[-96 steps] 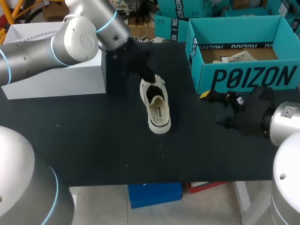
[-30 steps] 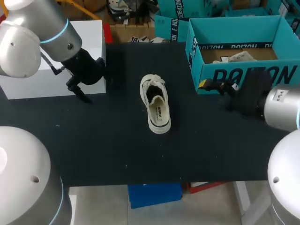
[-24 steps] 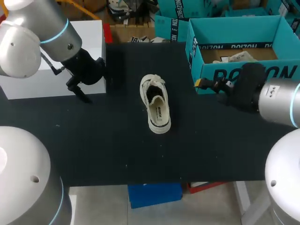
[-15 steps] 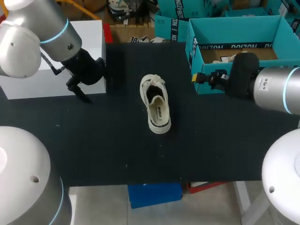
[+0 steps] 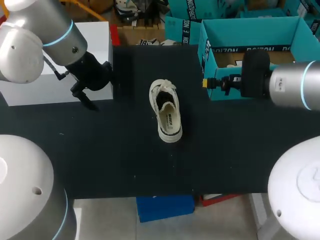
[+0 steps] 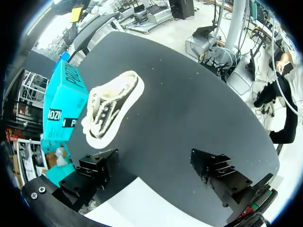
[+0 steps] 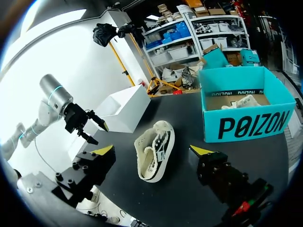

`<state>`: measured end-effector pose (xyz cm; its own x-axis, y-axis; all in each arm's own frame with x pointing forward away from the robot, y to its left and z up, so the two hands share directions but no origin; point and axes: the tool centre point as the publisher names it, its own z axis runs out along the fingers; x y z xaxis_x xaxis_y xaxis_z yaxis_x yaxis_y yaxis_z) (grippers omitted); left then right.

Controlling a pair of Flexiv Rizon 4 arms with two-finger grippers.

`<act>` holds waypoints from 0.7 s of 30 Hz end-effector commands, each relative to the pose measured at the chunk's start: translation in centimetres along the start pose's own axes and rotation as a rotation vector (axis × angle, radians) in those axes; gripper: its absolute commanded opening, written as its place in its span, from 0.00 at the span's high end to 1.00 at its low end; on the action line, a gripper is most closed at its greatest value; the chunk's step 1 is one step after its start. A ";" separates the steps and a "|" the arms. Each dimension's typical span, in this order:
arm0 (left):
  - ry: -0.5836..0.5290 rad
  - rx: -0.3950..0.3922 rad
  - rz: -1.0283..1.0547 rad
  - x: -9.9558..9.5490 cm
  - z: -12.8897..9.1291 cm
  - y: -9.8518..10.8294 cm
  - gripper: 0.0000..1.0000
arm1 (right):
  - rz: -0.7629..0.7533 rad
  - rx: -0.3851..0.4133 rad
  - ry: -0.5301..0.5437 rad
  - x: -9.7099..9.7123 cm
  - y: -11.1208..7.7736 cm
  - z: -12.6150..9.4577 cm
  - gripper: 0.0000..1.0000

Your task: Take the shoe out of the shoebox, open the shoe tongue, remove and reinsert the insole, then place the shoe into the shoebox

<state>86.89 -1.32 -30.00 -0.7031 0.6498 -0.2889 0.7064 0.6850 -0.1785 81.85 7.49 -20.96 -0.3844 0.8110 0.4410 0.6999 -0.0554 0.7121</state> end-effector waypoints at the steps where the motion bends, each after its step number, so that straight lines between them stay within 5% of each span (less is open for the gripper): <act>1: 0.002 0.001 -0.022 0.1 -0.1 0.3 0.00 | 0.002 1.009 0.006 -0.2 0.4 -0.1 0.00; 21: -0.083 0.138 -0.353 1.4 -0.4 3.2 0.00 | -0.018 1.047 0.022 -0.8 0.8 0.3 0.00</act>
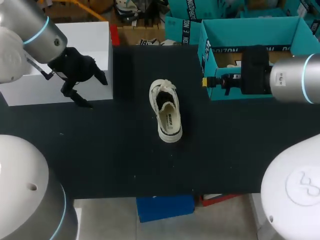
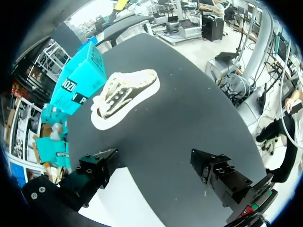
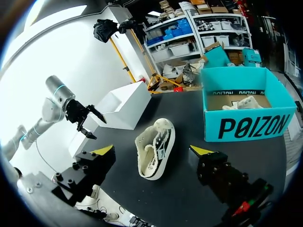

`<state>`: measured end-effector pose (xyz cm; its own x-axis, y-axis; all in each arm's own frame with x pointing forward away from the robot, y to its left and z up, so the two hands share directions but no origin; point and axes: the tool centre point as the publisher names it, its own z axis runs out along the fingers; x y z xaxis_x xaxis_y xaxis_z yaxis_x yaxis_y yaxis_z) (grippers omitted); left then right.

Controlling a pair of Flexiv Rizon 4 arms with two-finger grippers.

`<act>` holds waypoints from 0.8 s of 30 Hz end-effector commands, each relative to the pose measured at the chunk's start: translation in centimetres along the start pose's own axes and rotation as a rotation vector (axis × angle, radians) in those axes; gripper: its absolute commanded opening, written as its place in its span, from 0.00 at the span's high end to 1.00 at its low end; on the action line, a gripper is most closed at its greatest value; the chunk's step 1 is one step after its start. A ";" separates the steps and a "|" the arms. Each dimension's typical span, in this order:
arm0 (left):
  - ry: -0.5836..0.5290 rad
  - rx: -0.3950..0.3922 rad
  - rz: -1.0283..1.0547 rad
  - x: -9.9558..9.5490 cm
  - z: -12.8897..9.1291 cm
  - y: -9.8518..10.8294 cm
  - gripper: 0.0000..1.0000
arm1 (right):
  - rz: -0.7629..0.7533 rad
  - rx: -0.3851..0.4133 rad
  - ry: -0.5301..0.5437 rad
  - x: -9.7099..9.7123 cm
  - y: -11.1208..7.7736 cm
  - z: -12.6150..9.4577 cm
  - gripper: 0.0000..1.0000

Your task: Take the shoe out of the shoebox, open the shoe tongue, remove and reinsert the insole, then place the shoe into the shoebox

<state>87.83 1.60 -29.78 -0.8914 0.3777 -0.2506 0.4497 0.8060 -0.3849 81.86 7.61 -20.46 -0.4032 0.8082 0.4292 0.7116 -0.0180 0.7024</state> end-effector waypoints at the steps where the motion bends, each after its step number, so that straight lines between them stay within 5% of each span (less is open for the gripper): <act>1: -0.031 0.026 -0.039 0.0 0.6 0.7 0.00 | 0.000 1.021 0.030 -1.2 0.5 0.6 0.00; 24: -0.059 0.123 -0.080 -1.1 0.8 -0.9 0.00 | -0.190 1.058 -0.039 -1.6 0.9 3.6 0.00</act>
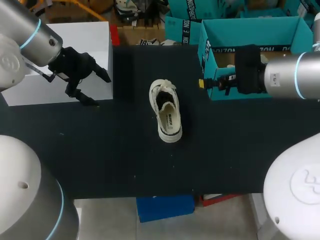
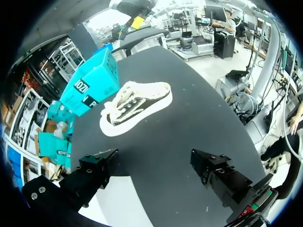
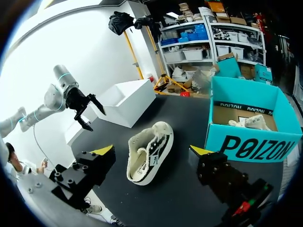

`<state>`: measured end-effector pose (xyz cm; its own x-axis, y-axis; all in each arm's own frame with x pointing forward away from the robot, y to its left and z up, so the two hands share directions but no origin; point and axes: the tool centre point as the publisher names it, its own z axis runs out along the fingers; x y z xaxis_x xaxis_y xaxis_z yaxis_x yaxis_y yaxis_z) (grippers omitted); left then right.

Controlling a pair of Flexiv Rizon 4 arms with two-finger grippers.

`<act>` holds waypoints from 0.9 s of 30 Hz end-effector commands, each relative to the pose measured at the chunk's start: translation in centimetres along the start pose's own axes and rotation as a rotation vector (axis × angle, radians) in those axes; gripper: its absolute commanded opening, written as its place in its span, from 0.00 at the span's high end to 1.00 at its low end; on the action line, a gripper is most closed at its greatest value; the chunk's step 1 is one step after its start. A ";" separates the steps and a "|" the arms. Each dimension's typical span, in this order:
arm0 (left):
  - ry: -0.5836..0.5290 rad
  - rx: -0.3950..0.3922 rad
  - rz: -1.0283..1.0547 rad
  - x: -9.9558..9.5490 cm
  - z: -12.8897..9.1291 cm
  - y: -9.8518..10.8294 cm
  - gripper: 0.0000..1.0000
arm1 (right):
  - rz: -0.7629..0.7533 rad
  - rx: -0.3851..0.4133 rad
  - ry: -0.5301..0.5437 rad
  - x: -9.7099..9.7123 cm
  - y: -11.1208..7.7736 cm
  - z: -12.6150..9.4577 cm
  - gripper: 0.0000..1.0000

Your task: Take the shoe out of the shoebox, open the shoe tongue, remove and reinsert the insole, then place the shoe into the shoebox

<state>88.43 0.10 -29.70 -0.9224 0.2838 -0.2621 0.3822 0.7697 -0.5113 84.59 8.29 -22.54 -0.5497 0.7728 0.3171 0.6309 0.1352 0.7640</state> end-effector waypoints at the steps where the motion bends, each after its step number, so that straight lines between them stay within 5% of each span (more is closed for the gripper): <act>1: -0.002 0.000 0.002 0.0 0.1 0.1 0.00 | -0.005 1.048 0.023 -0.2 0.4 0.4 0.00; 16: -0.002 0.000 0.002 0.0 0.1 0.1 0.00 | -0.004 1.046 0.026 -0.2 0.4 0.4 0.00; 21: -0.002 0.000 0.002 0.0 0.1 0.1 0.00 | 0.126 1.004 0.234 0.1 1.0 1.1 0.00; 27: -0.002 0.000 0.002 0.0 0.1 0.1 0.00 | 0.268 0.923 0.357 0.9 2.4 1.0 0.00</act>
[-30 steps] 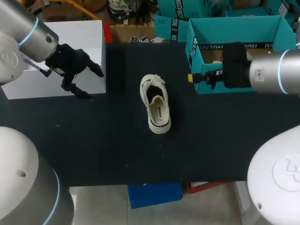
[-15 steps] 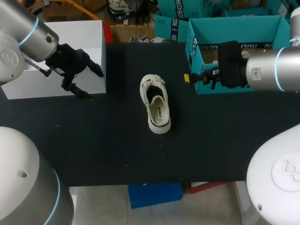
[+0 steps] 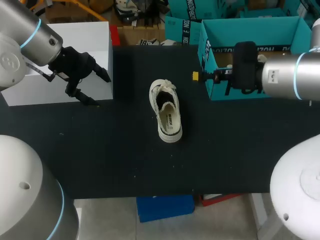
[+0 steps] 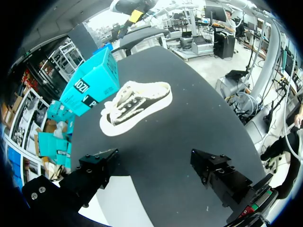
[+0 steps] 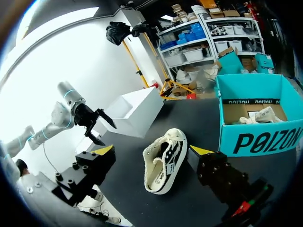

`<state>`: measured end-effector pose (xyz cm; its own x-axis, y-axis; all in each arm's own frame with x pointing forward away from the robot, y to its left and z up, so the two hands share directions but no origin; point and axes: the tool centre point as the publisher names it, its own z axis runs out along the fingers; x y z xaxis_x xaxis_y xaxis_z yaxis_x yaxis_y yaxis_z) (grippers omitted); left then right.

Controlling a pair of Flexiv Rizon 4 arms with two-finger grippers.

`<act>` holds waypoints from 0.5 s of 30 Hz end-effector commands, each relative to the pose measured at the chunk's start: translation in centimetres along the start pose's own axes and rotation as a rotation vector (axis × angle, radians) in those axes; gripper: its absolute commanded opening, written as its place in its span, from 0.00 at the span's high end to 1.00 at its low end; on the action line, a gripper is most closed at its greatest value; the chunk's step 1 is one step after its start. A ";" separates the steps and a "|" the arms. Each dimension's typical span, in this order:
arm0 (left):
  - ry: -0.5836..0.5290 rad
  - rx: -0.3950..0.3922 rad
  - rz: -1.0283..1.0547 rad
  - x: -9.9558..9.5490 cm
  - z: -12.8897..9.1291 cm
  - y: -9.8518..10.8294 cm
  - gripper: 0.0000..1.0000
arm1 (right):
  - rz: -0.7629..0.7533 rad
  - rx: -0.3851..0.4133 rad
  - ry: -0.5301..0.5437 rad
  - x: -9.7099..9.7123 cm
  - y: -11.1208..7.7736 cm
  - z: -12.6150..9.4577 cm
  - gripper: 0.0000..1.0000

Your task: Take the shoe out of the shoebox, open the shoe tongue, remove and reinsert the insole, then place the shoe into the shoebox

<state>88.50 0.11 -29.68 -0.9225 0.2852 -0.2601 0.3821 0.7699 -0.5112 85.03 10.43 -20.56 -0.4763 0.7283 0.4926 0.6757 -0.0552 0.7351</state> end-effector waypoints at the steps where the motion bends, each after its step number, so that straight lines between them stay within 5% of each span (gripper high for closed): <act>1: -0.005 0.000 0.002 0.0 0.1 0.1 0.00 | 0.172 1.003 0.198 -0.9 0.7 0.5 0.00; 10: -0.005 0.000 0.002 0.0 0.1 0.1 0.00 | 0.228 0.845 0.298 1.9 4.0 -0.1 0.00; 15: -0.005 0.000 0.002 0.0 0.1 0.1 0.00 | 0.202 0.785 0.249 2.9 4.9 0.0 0.00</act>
<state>88.51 0.10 -29.68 -0.9225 0.2852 -0.2600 0.3821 0.7699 -0.5111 86.71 12.01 -16.22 -0.3513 0.5692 0.7434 0.6362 -0.4374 0.6355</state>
